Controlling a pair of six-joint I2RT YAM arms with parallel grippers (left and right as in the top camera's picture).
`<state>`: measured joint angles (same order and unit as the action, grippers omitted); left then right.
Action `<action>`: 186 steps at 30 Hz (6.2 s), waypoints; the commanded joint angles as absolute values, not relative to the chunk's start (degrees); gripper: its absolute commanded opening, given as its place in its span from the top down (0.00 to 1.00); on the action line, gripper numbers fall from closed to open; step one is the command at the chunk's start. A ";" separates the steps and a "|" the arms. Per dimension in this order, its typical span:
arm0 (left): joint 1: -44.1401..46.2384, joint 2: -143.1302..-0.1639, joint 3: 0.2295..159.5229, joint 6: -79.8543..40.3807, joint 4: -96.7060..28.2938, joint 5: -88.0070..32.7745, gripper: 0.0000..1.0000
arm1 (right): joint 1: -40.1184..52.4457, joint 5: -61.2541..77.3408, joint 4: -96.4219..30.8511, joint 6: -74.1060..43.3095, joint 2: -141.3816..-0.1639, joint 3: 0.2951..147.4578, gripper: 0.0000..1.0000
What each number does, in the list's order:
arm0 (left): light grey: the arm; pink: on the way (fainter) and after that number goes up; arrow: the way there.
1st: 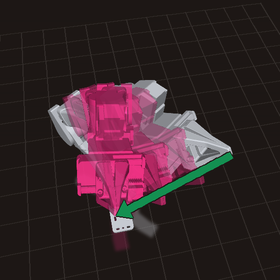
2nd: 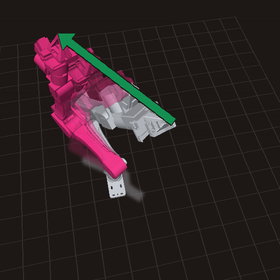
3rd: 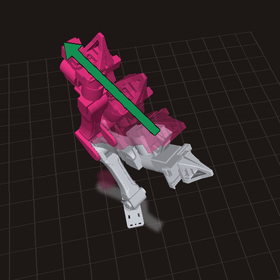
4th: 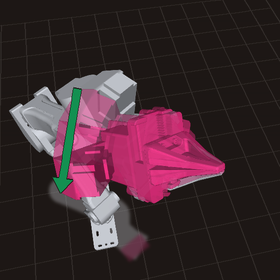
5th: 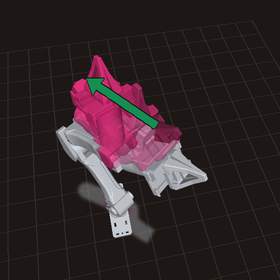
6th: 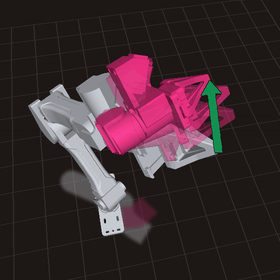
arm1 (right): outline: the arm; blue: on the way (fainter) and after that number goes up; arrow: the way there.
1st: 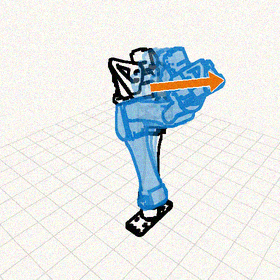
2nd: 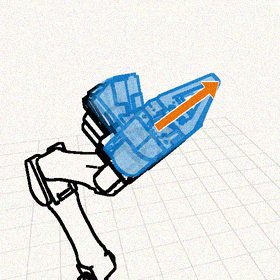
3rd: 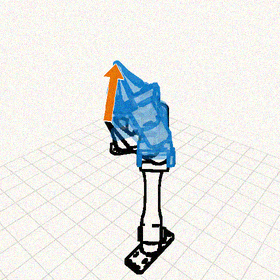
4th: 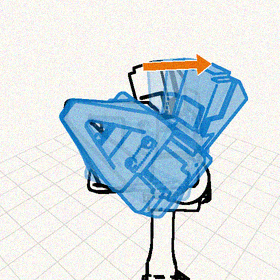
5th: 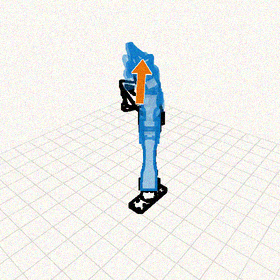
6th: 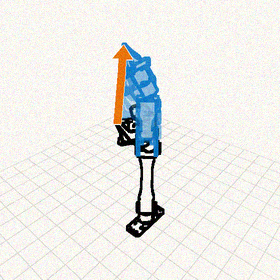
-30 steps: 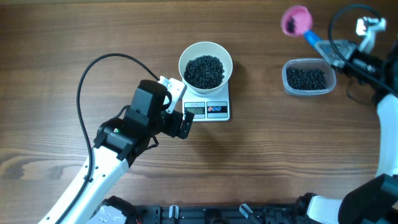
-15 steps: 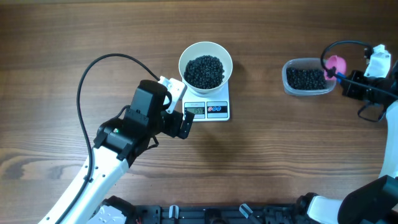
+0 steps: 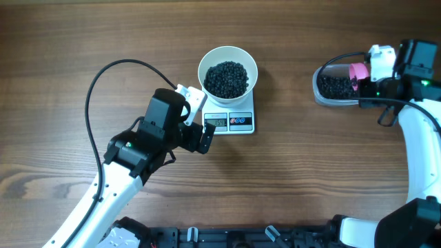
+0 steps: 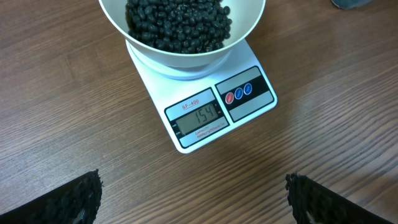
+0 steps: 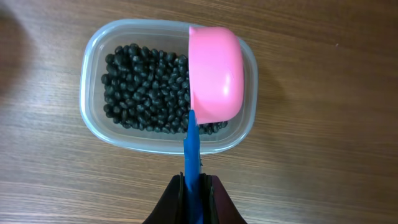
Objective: Scoop item into bowl and weigh 150g on scale
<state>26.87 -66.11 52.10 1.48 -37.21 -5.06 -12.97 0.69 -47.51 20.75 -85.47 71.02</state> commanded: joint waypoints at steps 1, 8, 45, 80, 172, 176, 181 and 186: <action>26.87 -65.58 52.16 2.59 -37.06 -5.74 0.00 | -9.91 -8.97 -47.00 22.57 -84.33 71.24 0.96; 26.87 -65.58 52.16 2.59 -37.06 -5.74 0.00 | -6.31 -12.01 -44.73 21.39 -84.33 71.24 0.96; 26.87 -65.58 52.16 2.59 -37.08 -5.74 0.00 | 21.10 19.07 -20.12 22.52 -95.57 71.24 0.96; 26.87 -65.58 52.16 2.59 -37.06 -5.74 0.00 | 21.78 25.32 -24.16 13.65 -101.67 71.24 0.96; 26.87 -65.58 52.16 2.59 -37.06 -5.74 0.00 | 14.31 32.01 -24.62 8.58 -92.27 71.24 0.96; 26.87 -65.58 52.16 2.59 -37.06 -5.74 0.00 | 14.31 32.01 -24.62 8.58 -92.27 71.22 0.96; 26.87 -65.58 52.16 2.59 -37.06 -5.74 0.00 | 14.31 32.01 -24.62 8.60 -92.27 71.22 0.96; 26.87 -65.58 52.16 2.59 -37.06 -5.74 0.00 | 14.31 30.13 -24.91 16.27 -92.33 71.24 0.96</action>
<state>26.87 -66.11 52.10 1.48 -37.21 -5.06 14.22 30.61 -25.04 10.52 -91.92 70.96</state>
